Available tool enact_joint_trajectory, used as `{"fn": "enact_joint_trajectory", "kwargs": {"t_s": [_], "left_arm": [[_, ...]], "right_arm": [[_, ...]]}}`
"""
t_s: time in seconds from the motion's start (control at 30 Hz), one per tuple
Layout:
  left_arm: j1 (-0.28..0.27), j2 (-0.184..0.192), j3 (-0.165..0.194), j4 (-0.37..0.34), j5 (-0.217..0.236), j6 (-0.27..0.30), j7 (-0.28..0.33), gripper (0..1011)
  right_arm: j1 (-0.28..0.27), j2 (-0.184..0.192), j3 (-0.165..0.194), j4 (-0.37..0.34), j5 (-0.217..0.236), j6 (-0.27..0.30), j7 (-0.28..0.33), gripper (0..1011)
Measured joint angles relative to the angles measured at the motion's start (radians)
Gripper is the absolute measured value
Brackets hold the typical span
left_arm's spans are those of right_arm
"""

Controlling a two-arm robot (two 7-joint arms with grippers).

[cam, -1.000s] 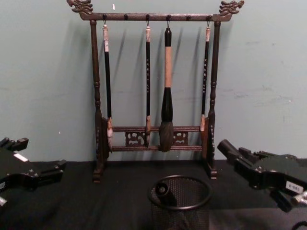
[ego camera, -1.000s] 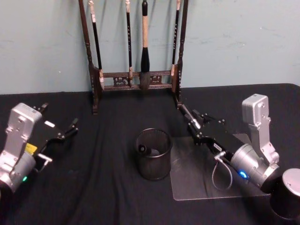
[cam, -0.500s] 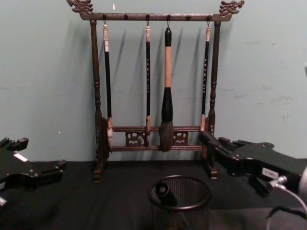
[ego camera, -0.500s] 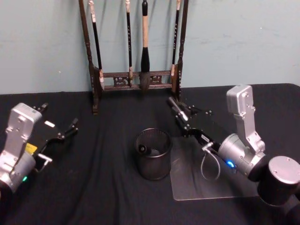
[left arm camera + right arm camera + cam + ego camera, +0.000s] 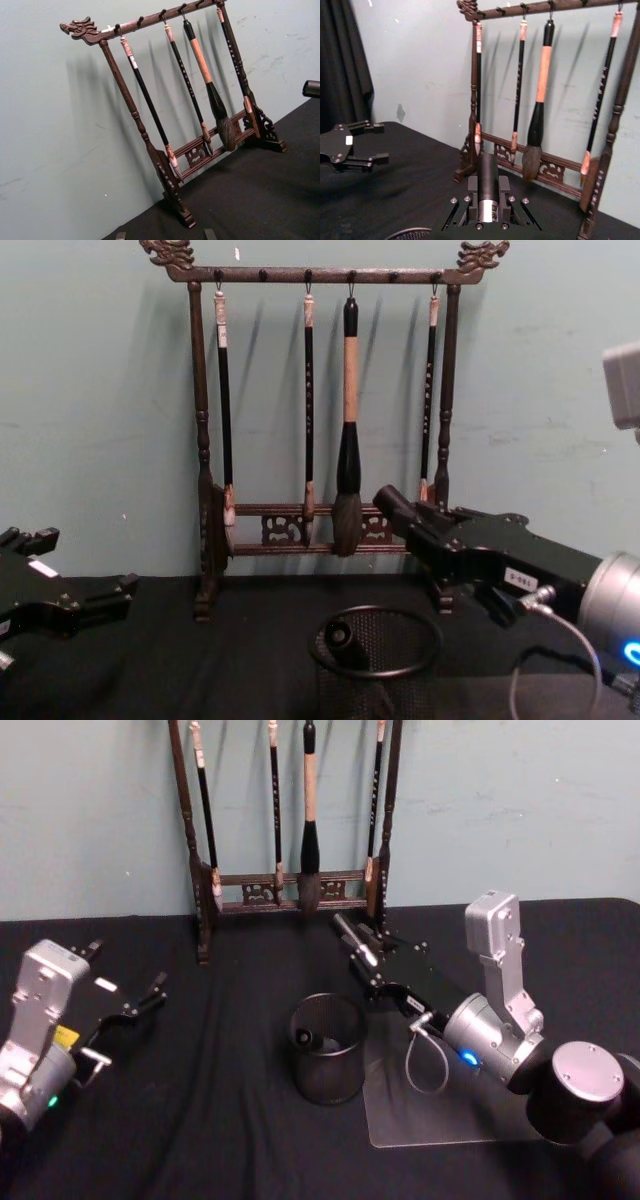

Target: Pick up the water-based marker from the table and place it into the pen holder.

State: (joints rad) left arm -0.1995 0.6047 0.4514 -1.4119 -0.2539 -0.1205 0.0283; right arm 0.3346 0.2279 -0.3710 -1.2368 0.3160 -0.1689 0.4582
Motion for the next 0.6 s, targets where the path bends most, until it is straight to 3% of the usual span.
{"fn": "enact_joint_trajectory", "kwargs": {"t_s": [0.6], "left_arm": [[0.0,0.0,0.0,0.0,0.0,0.0,0.0,1009]], "right_arm": [[0.037,-0.033,-0.02,0.083,0.049,-0.107,0.083,244]]}}
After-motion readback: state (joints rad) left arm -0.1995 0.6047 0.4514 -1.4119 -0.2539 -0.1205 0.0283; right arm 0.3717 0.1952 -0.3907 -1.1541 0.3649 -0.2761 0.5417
